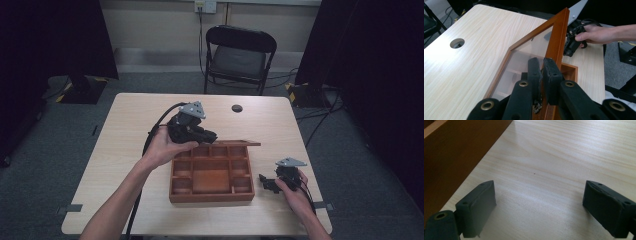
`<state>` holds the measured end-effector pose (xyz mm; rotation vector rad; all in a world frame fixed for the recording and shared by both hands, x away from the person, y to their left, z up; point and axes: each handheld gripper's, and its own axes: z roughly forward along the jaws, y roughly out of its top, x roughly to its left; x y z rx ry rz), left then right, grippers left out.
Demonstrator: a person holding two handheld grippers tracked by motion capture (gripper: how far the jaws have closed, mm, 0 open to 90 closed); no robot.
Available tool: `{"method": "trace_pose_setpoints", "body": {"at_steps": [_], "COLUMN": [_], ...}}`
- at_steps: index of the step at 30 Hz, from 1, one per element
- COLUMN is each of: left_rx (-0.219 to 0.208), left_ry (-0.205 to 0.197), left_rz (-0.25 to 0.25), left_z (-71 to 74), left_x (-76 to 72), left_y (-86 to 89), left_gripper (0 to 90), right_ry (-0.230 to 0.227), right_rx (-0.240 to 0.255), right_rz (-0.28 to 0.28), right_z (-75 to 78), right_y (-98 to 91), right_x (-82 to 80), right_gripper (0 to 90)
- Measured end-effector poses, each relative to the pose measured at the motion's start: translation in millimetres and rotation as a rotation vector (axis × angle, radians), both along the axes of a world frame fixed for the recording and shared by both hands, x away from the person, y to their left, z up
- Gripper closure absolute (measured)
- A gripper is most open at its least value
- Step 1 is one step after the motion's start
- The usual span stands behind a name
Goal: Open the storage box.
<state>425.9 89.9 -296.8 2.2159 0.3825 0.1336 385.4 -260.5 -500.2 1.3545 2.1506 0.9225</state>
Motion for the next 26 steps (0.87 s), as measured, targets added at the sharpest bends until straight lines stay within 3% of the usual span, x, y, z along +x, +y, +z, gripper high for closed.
{"method": "trace_pose_setpoints", "body": {"at_steps": [26], "left_rx": [0.003], "left_ry": [0.001], "left_rz": [-0.002], "left_z": [-0.3], "left_x": [-0.3], "left_y": [0.2], "left_gripper": [84.6], "right_ry": [0.000], "right_rx": [0.001], "right_rz": [0.003], "right_z": [-0.1], "right_y": [-0.1], "right_x": [0.3], "right_gripper": [10.4]}}
